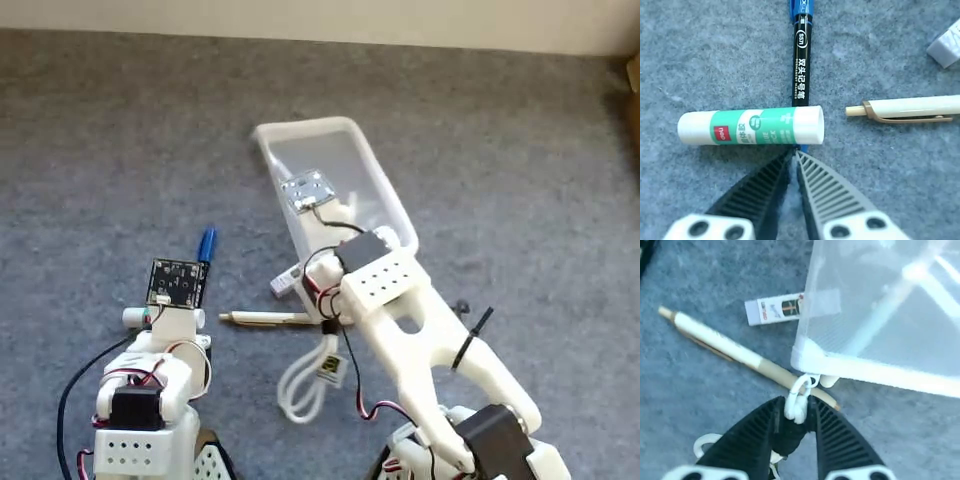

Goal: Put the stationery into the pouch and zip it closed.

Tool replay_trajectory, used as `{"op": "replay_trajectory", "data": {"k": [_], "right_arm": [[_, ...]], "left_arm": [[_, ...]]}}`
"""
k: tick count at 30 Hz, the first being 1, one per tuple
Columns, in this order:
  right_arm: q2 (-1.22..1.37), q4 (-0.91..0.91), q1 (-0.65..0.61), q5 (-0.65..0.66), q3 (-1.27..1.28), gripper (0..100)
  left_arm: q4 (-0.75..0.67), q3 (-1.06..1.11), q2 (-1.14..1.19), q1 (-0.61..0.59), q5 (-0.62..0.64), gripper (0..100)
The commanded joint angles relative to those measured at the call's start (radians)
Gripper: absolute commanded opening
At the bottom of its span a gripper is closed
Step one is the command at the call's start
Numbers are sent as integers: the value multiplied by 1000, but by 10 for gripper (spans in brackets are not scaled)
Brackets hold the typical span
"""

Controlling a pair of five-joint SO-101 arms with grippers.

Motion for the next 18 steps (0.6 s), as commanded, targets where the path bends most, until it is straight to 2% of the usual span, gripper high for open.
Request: {"op": "replay_trajectory", "data": {"k": [1,7,13,18], "right_arm": [[-5,28,18,138,-62,26],[-5,28,18,196,-62,37],[-7,84,18,193,-67,229],[-7,113,15,192,-59,253]], "left_arm": [[5,19,-7,-8,-8,7],[5,19,-7,-8,-8,7],[5,19,-7,-8,-8,7],[5,19,-7,-8,-8,7]]}}
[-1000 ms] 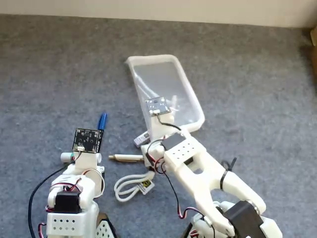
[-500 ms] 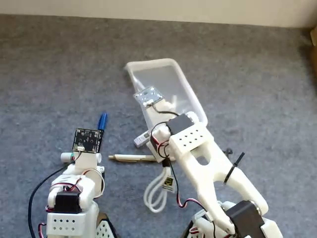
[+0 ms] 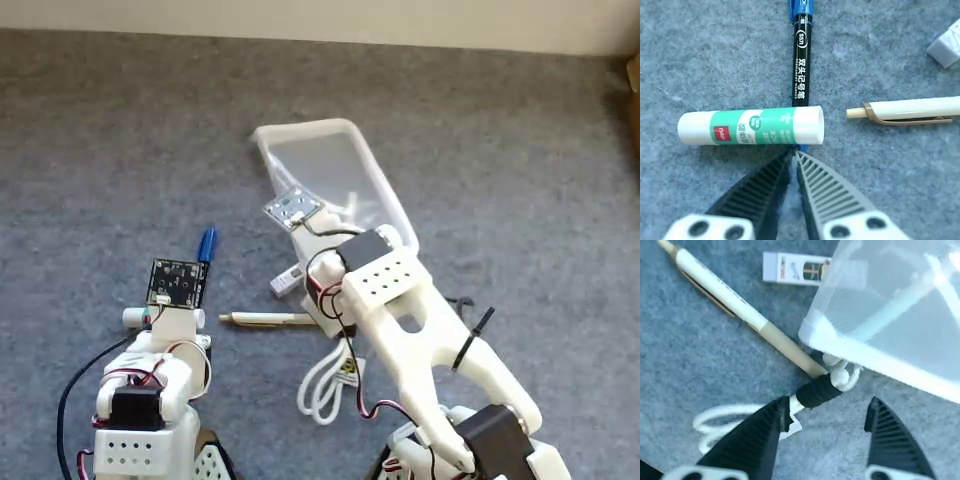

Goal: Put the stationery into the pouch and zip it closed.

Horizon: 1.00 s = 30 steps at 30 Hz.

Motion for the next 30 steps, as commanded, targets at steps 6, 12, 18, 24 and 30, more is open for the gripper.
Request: {"op": "replay_trajectory", "data": {"k": [6,12,18,24,30], "right_arm": [[-15,13,13,-118,-12,253],[-10,-30,13,-215,45,253],[-7,-254,13,-272,217,253],[-7,-369,15,-272,312,252],[-7,-401,15,-272,344,175]], "left_arm": [[5,19,-7,-8,-8,7],[5,19,-7,-8,-8,7],[5,19,-7,-8,-8,7],[5,19,-7,-8,-8,7],[5,19,-7,-8,-8,7]]}}
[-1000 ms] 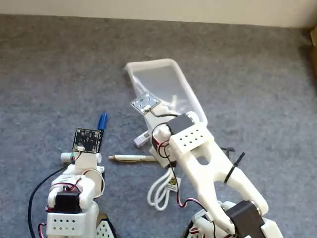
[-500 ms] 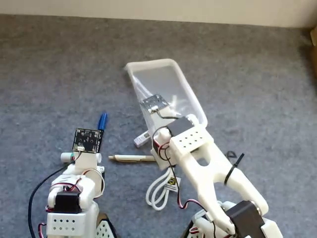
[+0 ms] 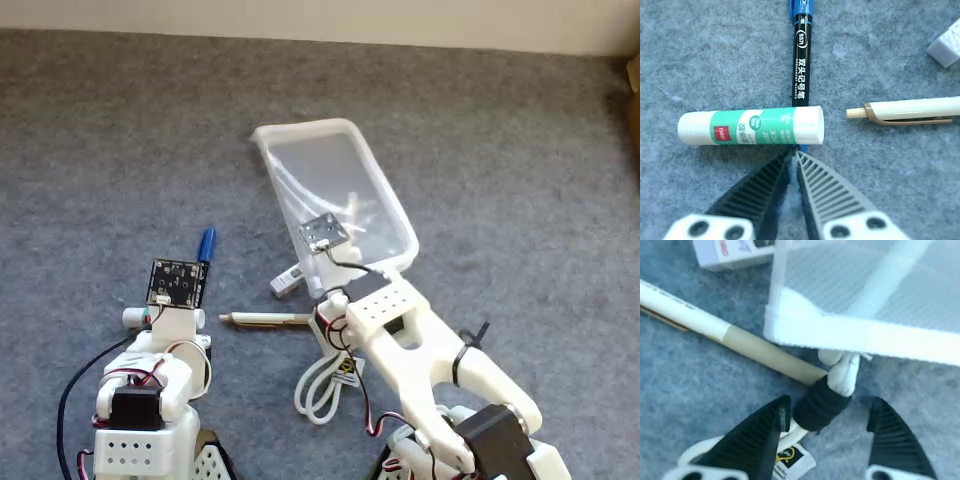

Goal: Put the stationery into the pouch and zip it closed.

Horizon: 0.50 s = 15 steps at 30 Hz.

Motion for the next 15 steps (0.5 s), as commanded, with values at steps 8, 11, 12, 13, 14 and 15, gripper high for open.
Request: {"op": "replay_trajectory", "data": {"k": [8,11,12,13,14,15], "right_arm": [[-44,-24,15,-2,-2,63],[-104,-13,15,20,22,2],[-127,-4,15,52,31,4],[-151,10,15,83,39,5],[-170,27,15,112,41,5],[-185,48,16,140,38,5]], "left_arm": [[5,19,-7,-8,-8,7],[5,19,-7,-8,-8,7],[5,19,-7,-8,-8,7],[5,19,-7,-8,-8,7],[5,19,-7,-8,-8,7],[5,19,-7,-8,-8,7]]}}
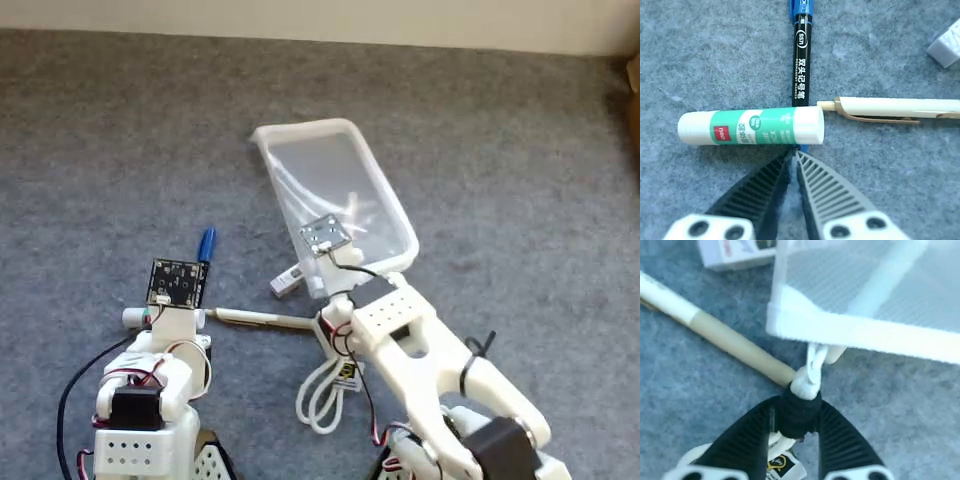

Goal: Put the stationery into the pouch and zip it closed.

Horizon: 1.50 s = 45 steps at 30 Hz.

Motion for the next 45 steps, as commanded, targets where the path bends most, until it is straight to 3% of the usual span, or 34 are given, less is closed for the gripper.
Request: {"op": "replay_trajectory", "data": {"k": [1,11,16,24,38,45], "right_arm": [[-102,70,16,103,-8,5],[-111,173,156,296,-8,39],[-117,170,174,281,-8,162],[-113,77,170,106,-1,163],[-110,-24,102,97,76,159],[-108,-21,102,97,77,95]], "left_arm": [[5,19,-7,-8,-8,7],[5,19,-7,-8,-8,7],[5,19,-7,-8,-8,7],[5,19,-7,-8,-8,7],[5,19,-7,-8,-8,7],[5,19,-7,-8,-8,7]]}}
